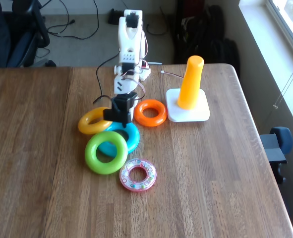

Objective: Pick and place the blue ring

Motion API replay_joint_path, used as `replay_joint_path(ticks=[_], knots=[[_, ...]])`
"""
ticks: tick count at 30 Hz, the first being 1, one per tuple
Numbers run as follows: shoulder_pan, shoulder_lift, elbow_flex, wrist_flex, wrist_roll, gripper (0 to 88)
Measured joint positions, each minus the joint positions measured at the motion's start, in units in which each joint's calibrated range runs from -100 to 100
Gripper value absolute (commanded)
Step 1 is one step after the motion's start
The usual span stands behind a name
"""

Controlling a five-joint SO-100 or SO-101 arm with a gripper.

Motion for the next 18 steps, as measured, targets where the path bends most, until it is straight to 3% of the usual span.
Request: replay_joint_path(ticks=[7, 18], knots=[[4.3, 9.0, -10.9, -0.1, -0.1, 19.2], [4.7, 11.0, -13.1, -0.1, 0.0, 18.6]])
